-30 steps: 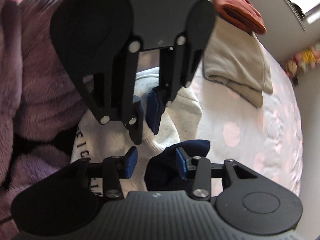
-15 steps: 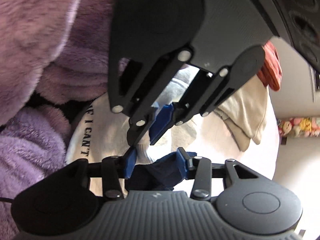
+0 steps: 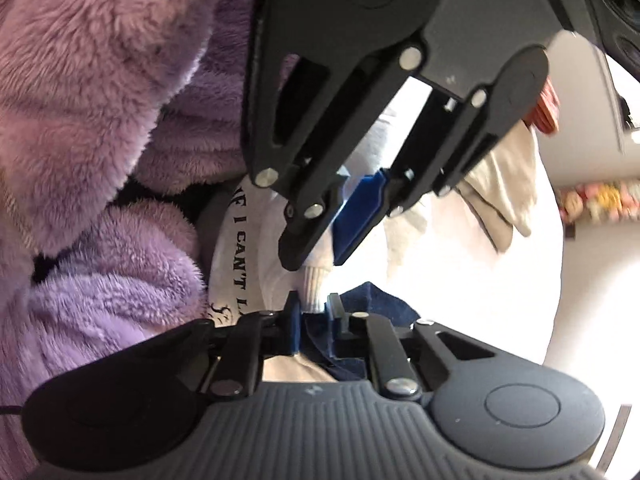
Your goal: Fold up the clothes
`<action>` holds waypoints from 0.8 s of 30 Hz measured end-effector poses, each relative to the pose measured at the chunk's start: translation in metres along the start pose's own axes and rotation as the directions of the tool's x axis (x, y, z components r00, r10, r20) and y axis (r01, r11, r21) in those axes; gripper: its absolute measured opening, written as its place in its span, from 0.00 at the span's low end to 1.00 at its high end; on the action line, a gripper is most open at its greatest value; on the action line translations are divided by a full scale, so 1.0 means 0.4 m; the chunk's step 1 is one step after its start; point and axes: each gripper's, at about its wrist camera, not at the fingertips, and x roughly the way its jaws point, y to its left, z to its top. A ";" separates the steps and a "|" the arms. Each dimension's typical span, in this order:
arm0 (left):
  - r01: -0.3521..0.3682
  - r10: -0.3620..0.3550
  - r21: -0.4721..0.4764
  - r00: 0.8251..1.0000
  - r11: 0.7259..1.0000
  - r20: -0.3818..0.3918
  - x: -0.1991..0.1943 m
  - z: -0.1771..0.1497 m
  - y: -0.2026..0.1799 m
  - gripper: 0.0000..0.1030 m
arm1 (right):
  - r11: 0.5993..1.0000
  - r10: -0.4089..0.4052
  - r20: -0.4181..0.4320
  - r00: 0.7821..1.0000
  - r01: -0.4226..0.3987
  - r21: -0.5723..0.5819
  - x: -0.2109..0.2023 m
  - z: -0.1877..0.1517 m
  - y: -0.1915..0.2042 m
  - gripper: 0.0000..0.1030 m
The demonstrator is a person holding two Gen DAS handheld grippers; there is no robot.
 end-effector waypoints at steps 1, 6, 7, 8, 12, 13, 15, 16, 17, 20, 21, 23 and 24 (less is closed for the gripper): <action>-0.019 0.019 0.016 1.000 1.000 -0.007 0.003 0.005 -0.009 0.27 | 1.000 -0.003 -0.007 1.000 0.003 0.017 -0.001 -0.005 0.000 0.13; -0.101 0.108 0.111 0.993 0.989 -0.057 0.033 0.017 -0.040 0.45 | 0.994 -0.035 -0.019 0.999 0.037 0.106 -0.014 -0.038 -0.008 0.12; -0.095 0.103 0.116 0.992 0.989 -0.073 0.042 0.020 -0.039 0.45 | 0.992 -0.047 -0.008 0.999 0.048 0.116 -0.022 -0.045 -0.008 0.12; -0.083 0.093 0.117 0.992 0.990 -0.086 0.050 0.024 -0.036 0.45 | 0.992 -0.057 0.008 0.998 0.056 0.115 -0.031 -0.050 -0.005 0.12; 0.037 -0.017 0.134 0.988 0.990 -0.150 0.068 0.043 -0.027 0.45 | 0.996 -0.086 0.031 0.996 0.085 0.032 -0.065 -0.076 0.051 0.11; 0.072 -0.046 0.146 0.984 0.987 -0.172 0.072 0.046 -0.025 0.45 | 0.996 -0.089 0.032 0.996 0.088 0.019 -0.069 -0.079 0.060 0.11; 0.079 -0.052 0.132 0.979 0.988 -0.197 0.078 0.044 -0.014 0.45 | 0.996 -0.089 0.044 0.995 0.088 0.030 -0.075 -0.086 0.064 0.11; 0.070 -0.045 0.118 0.977 0.991 -0.207 0.080 0.042 -0.007 0.42 | 0.995 -0.092 0.051 0.994 0.090 0.042 -0.077 -0.088 0.062 0.11; 0.061 -0.037 0.103 0.976 0.993 -0.216 0.083 0.039 -0.001 0.36 | 0.994 -0.098 0.055 0.994 0.095 0.052 -0.078 -0.093 0.058 0.11; 0.031 -0.015 0.061 0.969 0.998 -0.245 0.092 0.031 0.019 0.10 | 0.992 -0.104 0.057 0.993 0.099 0.083 -0.075 -0.111 0.042 0.12; 0.021 -0.008 0.047 0.967 0.999 -0.255 0.094 0.028 0.026 0.05 | 0.991 -0.104 0.060 0.993 0.098 0.096 -0.074 -0.119 0.036 0.13; 0.000 0.005 0.019 0.962 1.000 -0.274 0.100 0.023 0.039 0.03 | 0.987 -0.105 0.066 0.992 0.096 0.125 -0.074 -0.136 0.020 0.19; -0.010 0.011 0.005 0.959 1.000 -0.284 0.103 0.020 0.046 0.02 | 0.986 -0.106 0.068 0.992 0.096 0.136 -0.075 -0.146 0.010 0.24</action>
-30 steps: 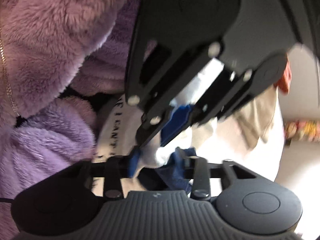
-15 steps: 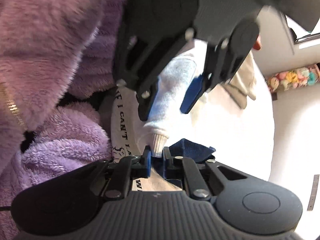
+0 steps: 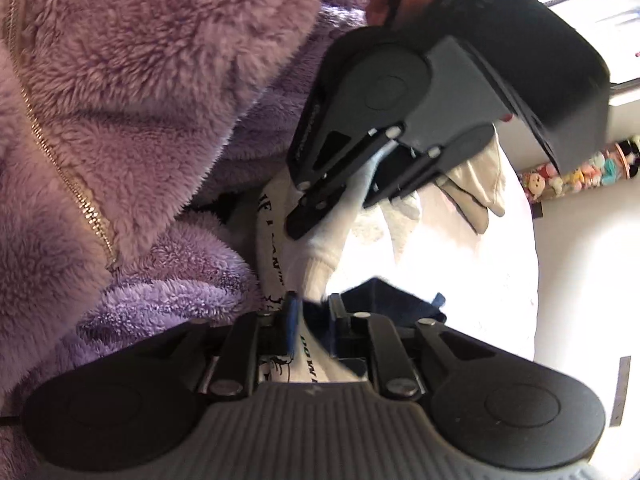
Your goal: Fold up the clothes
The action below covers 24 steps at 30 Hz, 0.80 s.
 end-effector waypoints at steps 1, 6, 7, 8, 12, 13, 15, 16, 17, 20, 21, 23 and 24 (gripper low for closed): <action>-0.006 0.006 -0.016 1.000 1.000 -0.010 0.003 -0.002 0.007 0.02 | 1.000 -0.003 -0.001 1.000 0.003 0.010 0.000 -0.008 -0.012 0.26; -0.048 0.042 -0.124 0.998 0.991 -0.052 0.012 -0.025 0.067 0.02 | 0.992 -0.016 -0.053 0.998 0.023 0.124 0.022 -0.065 -0.115 0.31; -0.058 0.050 -0.152 0.997 0.987 -0.058 0.012 -0.033 0.085 0.02 | 0.985 -0.019 -0.074 0.997 0.032 0.168 0.024 -0.074 -0.128 0.31; -0.069 0.058 -0.179 0.996 0.981 -0.064 0.012 -0.040 0.103 0.02 | 0.976 -0.024 -0.097 0.995 0.045 0.214 0.009 -0.082 -0.118 0.31; -0.095 0.077 -0.244 0.993 0.965 -0.085 0.022 -0.063 0.146 0.02 | 0.901 -0.022 -0.180 0.983 0.097 0.422 -0.060 -0.142 -0.030 0.31; -0.098 0.079 -0.252 0.993 0.963 -0.088 0.027 -0.067 0.150 0.02 | 0.869 -0.008 -0.191 0.981 0.102 0.484 -0.055 -0.179 -0.037 0.31; -0.097 0.074 -0.274 0.993 0.957 -0.092 0.040 -0.075 0.160 0.02 | 0.794 0.021 -0.210 0.978 0.111 0.597 -0.043 -0.249 -0.056 0.30; -0.093 0.069 -0.284 0.993 0.954 -0.094 0.045 -0.080 0.165 0.02 | 0.756 0.044 -0.209 0.977 0.104 0.647 -0.023 -0.275 -0.073 0.30; -0.089 0.063 -0.294 0.993 0.952 -0.096 0.051 -0.085 0.171 0.02 | 0.710 0.077 -0.200 0.977 0.087 0.699 0.010 -0.299 -0.080 0.30; -0.075 0.044 -0.320 0.994 0.944 -0.104 0.068 -0.098 0.188 0.02 | 0.551 0.172 -0.158 0.972 0.037 0.833 0.111 -0.371 -0.102 0.32; -0.070 0.037 -0.328 0.994 0.942 -0.107 0.073 -0.102 0.194 0.02 | 0.492 0.202 -0.139 0.970 0.023 0.870 0.145 -0.395 -0.109 0.33; -0.059 0.020 -0.344 0.993 0.937 -0.115 0.086 -0.106 0.209 0.02 | 0.403 0.241 -0.107 0.965 0.001 0.915 0.206 -0.418 -0.138 0.33; -0.053 0.012 -0.352 0.993 0.934 -0.118 0.092 -0.109 0.216 0.03 | 0.370 0.258 -0.092 0.962 -0.010 0.929 0.235 -0.421 -0.153 0.33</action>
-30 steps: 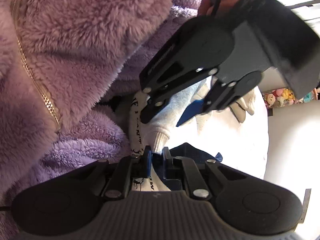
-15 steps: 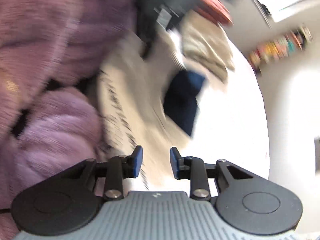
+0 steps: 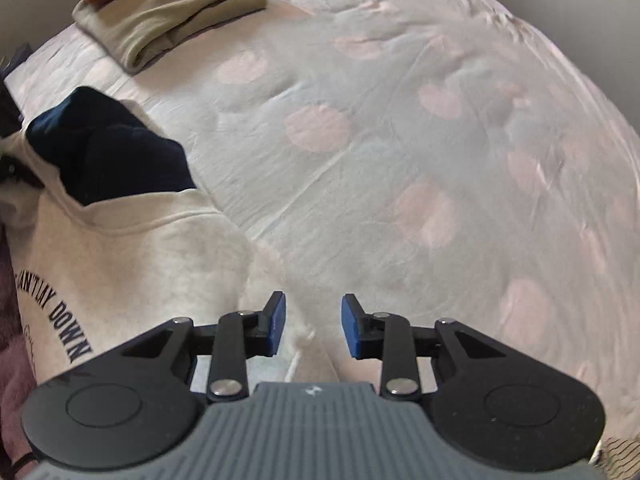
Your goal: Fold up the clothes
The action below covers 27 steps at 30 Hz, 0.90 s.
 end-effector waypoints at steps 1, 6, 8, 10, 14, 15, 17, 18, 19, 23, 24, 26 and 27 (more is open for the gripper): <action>0.006 -0.006 -0.006 1.000 1.000 -0.006 0.007 0.002 0.006 0.03 | 0.999 0.023 -0.013 1.000 -0.023 0.023 0.026 0.020 -0.001 0.34; 0.033 -0.034 -0.028 0.999 0.999 -0.033 0.041 0.012 0.034 0.03 | 0.988 0.156 -0.058 0.986 -0.155 0.022 0.117 0.041 0.006 0.39; 0.044 -0.045 -0.036 0.998 0.998 -0.044 0.054 0.016 0.045 0.03 | 0.985 0.168 -0.061 0.984 -0.170 -0.029 0.129 0.038 0.027 0.39; 0.053 -0.056 -0.043 0.997 0.998 -0.054 0.067 0.018 0.055 0.04 | 0.981 0.174 -0.064 0.983 -0.179 -0.070 0.137 0.032 0.046 0.39; 0.058 -0.060 -0.035 0.996 0.998 -0.073 0.084 0.011 0.056 0.04 | 0.967 0.243 -0.087 0.966 -0.248 -0.054 0.147 0.022 0.045 0.39; 0.056 -0.059 -0.031 0.995 0.998 -0.075 0.082 0.002 0.057 0.04 | 0.962 0.262 -0.093 0.961 -0.268 -0.059 0.146 0.022 0.042 0.39; 0.057 -0.058 -0.024 0.995 0.998 -0.076 0.073 -0.019 0.059 0.04 | 0.951 0.286 -0.106 0.952 -0.295 -0.092 0.139 0.023 0.032 0.41; 0.060 -0.062 -0.026 0.995 0.998 -0.075 0.070 -0.028 0.061 0.04 | 0.948 0.291 -0.114 0.950 -0.303 -0.101 0.140 0.025 0.022 0.50; 0.064 -0.066 -0.031 0.995 0.997 -0.074 0.068 -0.035 0.065 0.04 | 0.950 0.284 -0.123 0.951 -0.297 -0.096 0.146 0.028 0.005 0.58; 0.068 -0.071 -0.054 0.996 0.996 -0.060 0.054 -0.057 0.074 0.04 | 0.944 0.326 -0.186 0.927 -0.329 0.019 0.167 0.010 -0.064 0.69; 0.064 -0.067 -0.057 0.996 0.996 -0.052 0.047 -0.061 0.074 0.04 | 0.938 0.347 -0.189 0.919 -0.342 0.056 0.170 0.002 -0.074 0.65; 0.056 -0.058 -0.064 0.998 0.996 -0.036 0.031 -0.067 0.075 0.04 | 0.923 0.384 -0.160 0.909 -0.377 0.077 0.162 -0.012 -0.067 0.42; 0.052 -0.054 -0.067 0.998 0.996 -0.028 0.024 -0.070 0.075 0.04 | 0.920 0.391 -0.142 0.909 -0.385 0.070 0.151 -0.018 -0.058 0.28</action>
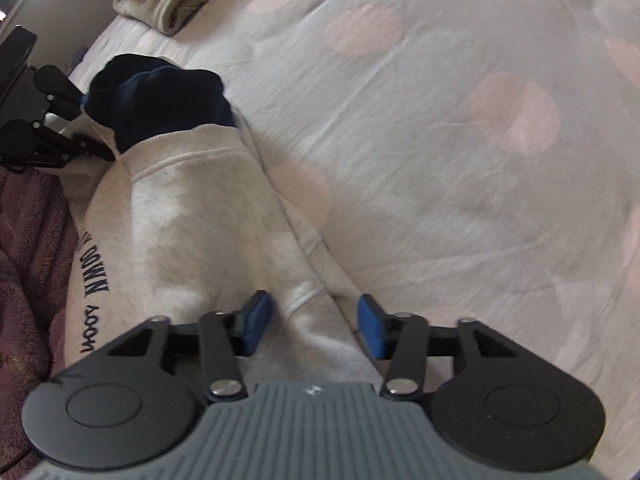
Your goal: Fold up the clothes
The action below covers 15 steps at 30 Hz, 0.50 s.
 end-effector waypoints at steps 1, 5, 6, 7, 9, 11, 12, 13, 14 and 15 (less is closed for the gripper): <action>-0.004 0.004 -0.004 1.000 1.000 0.008 -0.007 -0.004 0.000 0.04 | 0.999 -0.021 0.013 1.000 0.021 -0.024 -0.009 -0.007 0.019 0.27; -0.019 0.019 -0.018 0.999 1.000 0.041 -0.037 -0.018 0.000 0.04 | 0.980 -0.156 0.072 0.985 0.163 -0.111 -0.051 -0.027 0.099 0.06; -0.022 0.023 -0.022 0.999 1.000 0.049 -0.045 -0.021 0.000 0.04 | 0.973 -0.190 0.099 0.977 0.200 -0.114 -0.070 -0.031 0.112 0.05; -0.026 0.027 -0.026 0.998 0.999 0.057 -0.052 -0.025 0.000 0.04 | 0.962 -0.234 0.134 0.963 0.249 -0.114 -0.092 -0.034 0.129 0.05; -0.033 0.036 -0.034 0.997 0.999 0.074 -0.067 -0.032 0.000 0.04 | 0.931 -0.321 0.212 0.923 0.348 -0.106 -0.140 -0.040 0.164 0.05; -0.046 0.050 -0.042 0.994 0.998 0.097 -0.091 -0.045 0.004 0.04 | 0.890 -0.401 0.297 0.867 0.446 -0.100 -0.192 -0.041 0.206 0.05; -0.065 0.070 -0.047 0.990 0.997 0.123 -0.121 -0.062 0.013 0.04 | 0.863 -0.437 0.342 0.832 0.495 -0.101 -0.217 -0.040 0.230 0.05; -0.088 0.095 -0.053 0.984 0.995 0.152 -0.153 -0.077 0.023 0.04 | 0.832 -0.473 0.388 0.791 0.546 -0.100 -0.242 -0.039 0.255 0.05; -0.114 0.125 -0.064 0.974 0.991 0.190 -0.193 -0.090 0.035 0.03 | 0.795 -0.507 0.437 0.743 0.599 -0.095 -0.266 -0.036 0.282 0.05; -0.139 0.153 -0.078 0.962 0.987 0.228 -0.238 -0.038 0.078 0.03 | 0.761 -0.534 0.482 0.695 0.643 -0.085 -0.290 -0.032 0.306 0.05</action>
